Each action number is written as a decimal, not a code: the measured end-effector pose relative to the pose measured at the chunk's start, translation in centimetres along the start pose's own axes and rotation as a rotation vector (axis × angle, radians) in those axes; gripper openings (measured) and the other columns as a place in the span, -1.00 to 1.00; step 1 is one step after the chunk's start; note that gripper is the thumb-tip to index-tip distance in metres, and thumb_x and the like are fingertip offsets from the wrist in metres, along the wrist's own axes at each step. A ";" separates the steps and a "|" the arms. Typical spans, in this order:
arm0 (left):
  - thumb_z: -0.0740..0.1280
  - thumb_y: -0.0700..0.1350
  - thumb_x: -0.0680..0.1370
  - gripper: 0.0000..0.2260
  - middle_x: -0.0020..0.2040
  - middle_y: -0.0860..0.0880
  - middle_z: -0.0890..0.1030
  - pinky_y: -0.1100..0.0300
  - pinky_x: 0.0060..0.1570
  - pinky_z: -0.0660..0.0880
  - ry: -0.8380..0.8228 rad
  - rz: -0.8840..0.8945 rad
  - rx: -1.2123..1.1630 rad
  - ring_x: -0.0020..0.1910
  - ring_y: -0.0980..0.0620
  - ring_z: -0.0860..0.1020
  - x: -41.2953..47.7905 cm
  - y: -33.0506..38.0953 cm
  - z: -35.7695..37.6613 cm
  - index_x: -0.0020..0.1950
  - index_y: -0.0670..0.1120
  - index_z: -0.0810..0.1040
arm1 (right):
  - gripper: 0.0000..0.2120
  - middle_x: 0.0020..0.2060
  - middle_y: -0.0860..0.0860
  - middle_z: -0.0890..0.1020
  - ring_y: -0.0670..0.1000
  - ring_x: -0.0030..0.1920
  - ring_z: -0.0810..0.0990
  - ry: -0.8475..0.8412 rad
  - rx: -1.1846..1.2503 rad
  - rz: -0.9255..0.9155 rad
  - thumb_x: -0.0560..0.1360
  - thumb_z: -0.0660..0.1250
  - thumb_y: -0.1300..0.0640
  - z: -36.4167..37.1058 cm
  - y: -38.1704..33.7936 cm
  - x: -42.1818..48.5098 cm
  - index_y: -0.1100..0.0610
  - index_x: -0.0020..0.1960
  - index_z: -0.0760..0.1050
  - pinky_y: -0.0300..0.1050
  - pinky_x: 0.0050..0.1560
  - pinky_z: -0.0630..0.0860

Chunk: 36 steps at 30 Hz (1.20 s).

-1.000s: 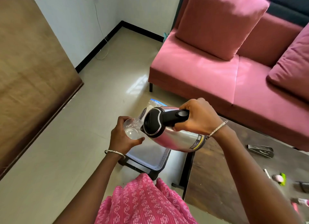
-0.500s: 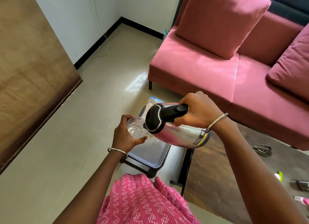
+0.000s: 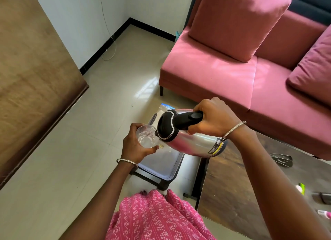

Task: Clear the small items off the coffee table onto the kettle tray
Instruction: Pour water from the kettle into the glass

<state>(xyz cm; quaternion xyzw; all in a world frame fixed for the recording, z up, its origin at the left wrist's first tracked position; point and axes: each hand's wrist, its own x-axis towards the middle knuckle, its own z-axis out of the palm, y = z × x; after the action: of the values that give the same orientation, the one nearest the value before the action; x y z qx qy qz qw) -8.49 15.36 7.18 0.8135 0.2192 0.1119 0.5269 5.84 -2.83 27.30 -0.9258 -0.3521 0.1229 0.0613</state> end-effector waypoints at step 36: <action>0.67 -0.02 0.15 -0.21 0.19 0.01 0.55 0.61 -0.11 0.44 0.002 0.006 0.002 0.06 0.07 0.55 -1.2 0.3 0.0 0.27 -0.02 0.37 | -0.65 -0.59 0.01 0.35 0.09 -0.49 0.31 0.016 0.019 0.001 0.10 0.46 -0.12 0.5 0.0 -1.2 0.15 -0.39 0.49 -0.17 -0.47 0.19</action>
<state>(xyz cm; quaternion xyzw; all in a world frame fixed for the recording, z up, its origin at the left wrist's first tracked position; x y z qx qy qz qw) -9.45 14.75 7.48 0.8145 0.2176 0.1141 0.5255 4.84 -3.66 27.05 -0.9263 -0.3501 0.1186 0.0728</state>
